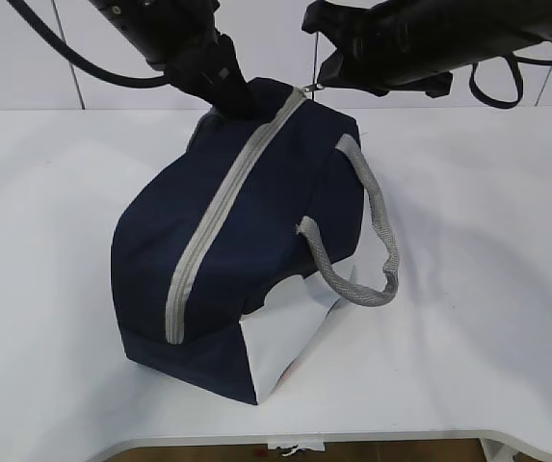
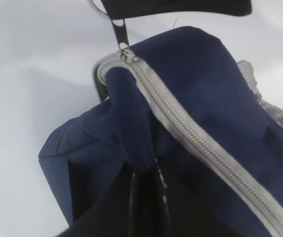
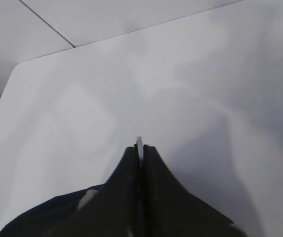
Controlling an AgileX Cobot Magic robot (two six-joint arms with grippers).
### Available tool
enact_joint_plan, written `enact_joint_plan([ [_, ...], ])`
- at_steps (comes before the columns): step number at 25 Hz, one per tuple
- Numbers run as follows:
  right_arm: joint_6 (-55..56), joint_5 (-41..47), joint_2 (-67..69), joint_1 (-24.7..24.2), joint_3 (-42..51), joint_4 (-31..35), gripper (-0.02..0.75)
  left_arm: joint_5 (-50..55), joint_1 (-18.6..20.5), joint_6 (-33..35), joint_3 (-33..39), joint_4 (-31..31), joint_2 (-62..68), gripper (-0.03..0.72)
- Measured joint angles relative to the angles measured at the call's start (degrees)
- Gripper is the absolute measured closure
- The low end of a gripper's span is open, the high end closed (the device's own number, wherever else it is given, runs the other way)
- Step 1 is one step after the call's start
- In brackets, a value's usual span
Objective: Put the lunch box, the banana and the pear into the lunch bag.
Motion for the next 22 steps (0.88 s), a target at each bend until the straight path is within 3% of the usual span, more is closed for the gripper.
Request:
enact_joint_plan([
  [22, 0.11, 0.49, 4.21, -0.38, -3.00, 2.01, 0.749, -0.73, -0.18, 0.20, 0.00, 1.14, -0.59, 0.676],
])
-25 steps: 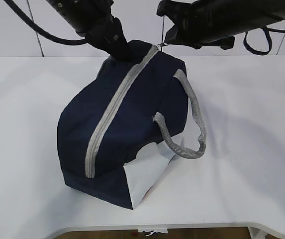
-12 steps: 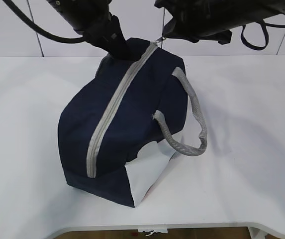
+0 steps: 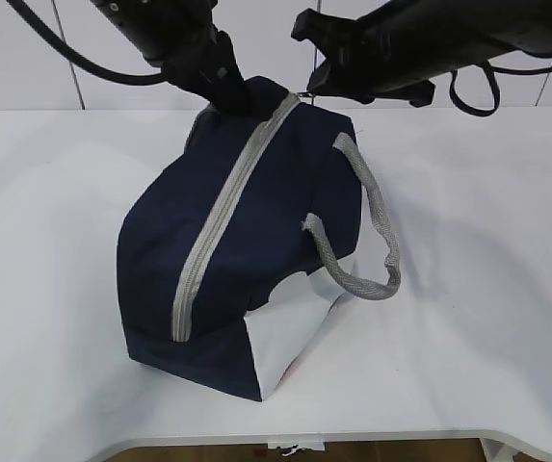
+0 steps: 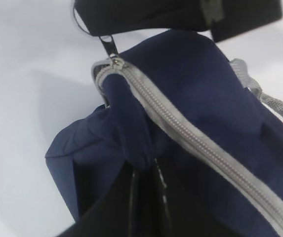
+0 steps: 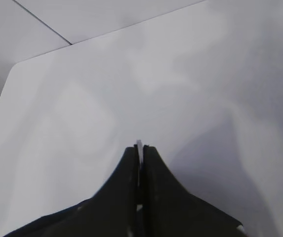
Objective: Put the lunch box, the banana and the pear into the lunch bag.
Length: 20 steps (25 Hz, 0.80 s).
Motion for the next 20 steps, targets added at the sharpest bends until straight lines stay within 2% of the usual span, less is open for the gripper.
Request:
enact_joint_plan([
  [13, 0.10, 0.61, 0.10, -0.18, -0.23, 0.66, 0.748, -0.13, 0.00, -1.59, 0.00, 1.21, 0.00, 0.670],
  [16, 0.10, 0.74, 0.10, -0.48, -0.23, 0.33, 0.748, 0.17, 0.00, -2.62, 0.00, 1.21, 0.00, 0.604],
  [20, 0.00, 0.40, 0.10, -2.41, -0.23, -1.45, 0.748, 2.35, 0.00, -4.99, 0.00, 1.44, -0.75, 0.430],
])
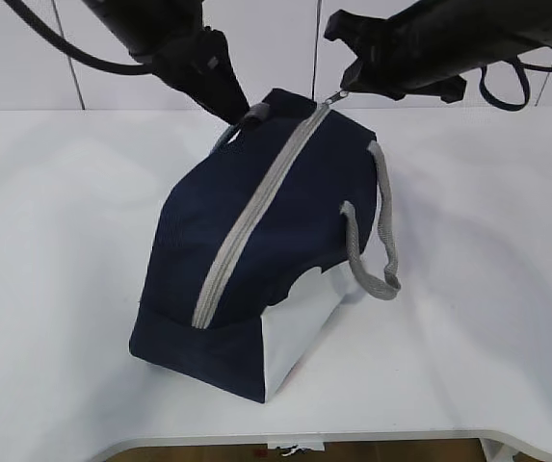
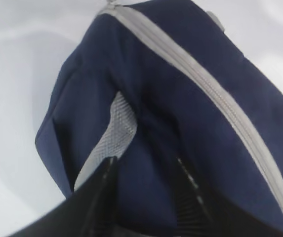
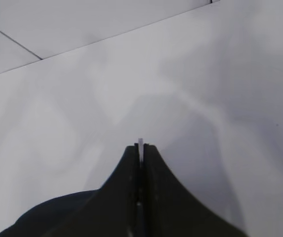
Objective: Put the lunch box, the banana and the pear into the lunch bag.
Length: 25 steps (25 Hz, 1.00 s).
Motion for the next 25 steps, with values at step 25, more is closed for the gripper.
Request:
enact_joint_plan([
  [25, -0.11, 0.23, 0.00, -0.11, 0.00, 0.35, 0.749, 2.57, 0.00, -12.67, 0.00, -7.29, 0.89, 0.358],
])
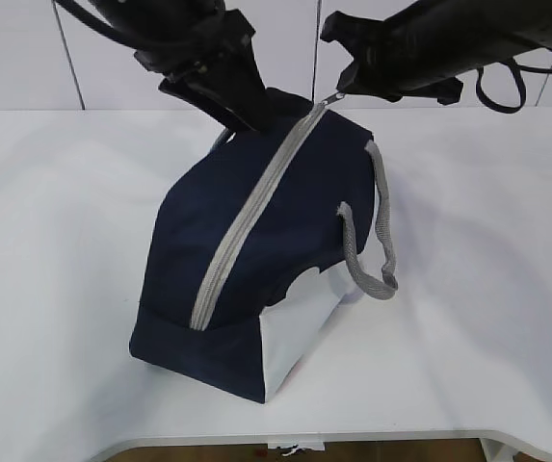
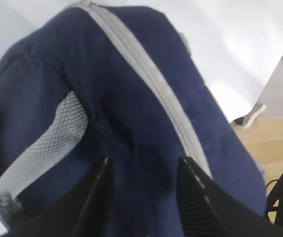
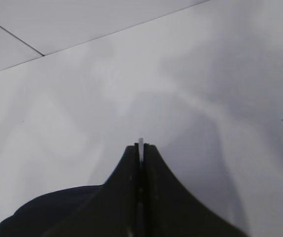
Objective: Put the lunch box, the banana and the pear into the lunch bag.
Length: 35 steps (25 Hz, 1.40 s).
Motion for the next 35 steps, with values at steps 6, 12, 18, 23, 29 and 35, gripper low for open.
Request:
enact_joint_plan([
  [6, 0.00, 0.10, 0.00, 0.00, -0.13, 0.60, 0.749, 0.00, -1.27, 0.00, 0.00, 0.01, 2.50, 0.395],
  [12, -0.10, 0.89, 0.00, 0.00, -2.12, 0.73, 0.749, 0.00, -1.49, -0.08, 0.00, 0.36, 2.61, 0.558],
  [18, -0.73, 1.82, 0.00, 0.00, -2.34, 0.73, 0.749, 0.00, -1.58, 1.18, 0.00, 2.27, 2.46, 0.692],
  [23, -1.26, 1.93, 0.00, 0.00, -2.34, 0.87, 0.749, 0.00, -1.60, 4.90, 0.00, 6.25, -0.63, 0.694],
  [29, -1.99, 1.93, 0.67, 0.10, -2.34, 1.13, 0.749, 0.00, -1.60, 5.55, 0.00, 9.34, -3.23, 0.694],
  [35, -2.21, 1.93, 3.41, 0.10, -2.47, 1.17, 0.749, 0.36, -1.60, 5.58, 0.23, 11.40, -4.80, 0.694],
])
